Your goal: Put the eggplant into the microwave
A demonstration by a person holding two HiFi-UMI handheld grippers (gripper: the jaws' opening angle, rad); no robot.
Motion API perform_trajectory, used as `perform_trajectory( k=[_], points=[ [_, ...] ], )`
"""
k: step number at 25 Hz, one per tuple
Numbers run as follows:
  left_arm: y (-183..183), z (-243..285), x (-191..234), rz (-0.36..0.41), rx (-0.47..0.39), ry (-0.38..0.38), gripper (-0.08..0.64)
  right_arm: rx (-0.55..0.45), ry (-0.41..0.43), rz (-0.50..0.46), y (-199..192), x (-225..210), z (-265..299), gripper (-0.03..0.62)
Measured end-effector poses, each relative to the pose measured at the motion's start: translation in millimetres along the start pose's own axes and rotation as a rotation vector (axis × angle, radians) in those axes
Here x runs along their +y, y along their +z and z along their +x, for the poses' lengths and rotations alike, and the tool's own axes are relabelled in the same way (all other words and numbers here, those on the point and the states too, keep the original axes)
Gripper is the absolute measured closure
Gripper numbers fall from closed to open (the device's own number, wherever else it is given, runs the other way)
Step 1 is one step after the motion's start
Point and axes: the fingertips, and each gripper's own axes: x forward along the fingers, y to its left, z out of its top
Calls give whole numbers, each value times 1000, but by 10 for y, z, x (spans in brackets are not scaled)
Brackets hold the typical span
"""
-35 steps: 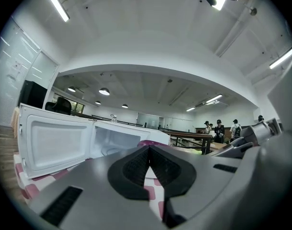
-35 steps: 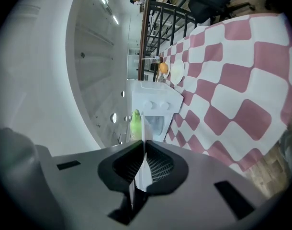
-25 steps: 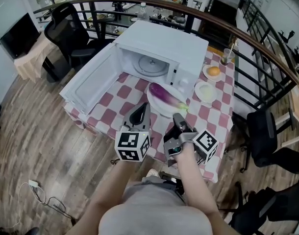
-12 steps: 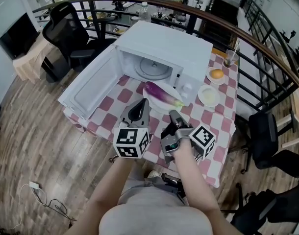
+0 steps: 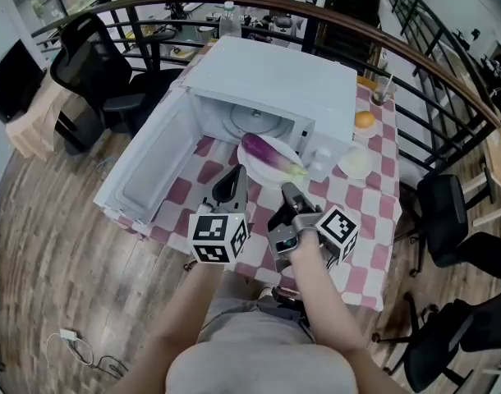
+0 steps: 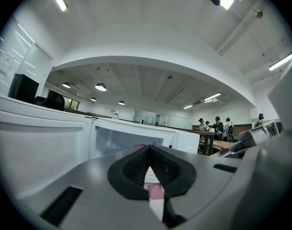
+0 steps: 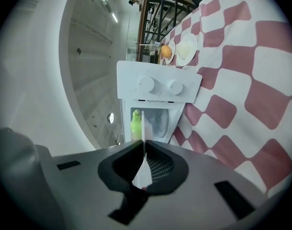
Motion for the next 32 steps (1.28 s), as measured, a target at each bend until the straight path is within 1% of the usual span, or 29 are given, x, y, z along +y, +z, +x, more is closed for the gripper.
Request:
perform_trajectory(
  k=[7, 12, 17, 28, 32],
  points=[
    [-33, 253, 280, 1, 20, -55, 555, -47, -1, 15, -47, -66, 303, 557],
    [-43, 396, 461, -8, 21, -95, 555, -85, 8, 7, -60, -75, 512, 557],
    [-95, 533, 595, -6, 31, -136, 555, -108, -4, 4, -70, -168, 718, 557],
    [-283, 797, 838, -38, 42, -173, 555, -144, -5, 33, -56, -412, 1161, 557],
    [-363, 875, 864, -33, 41, -187, 555, -172, 3, 34, 1, -510, 1288, 557]
  ],
)
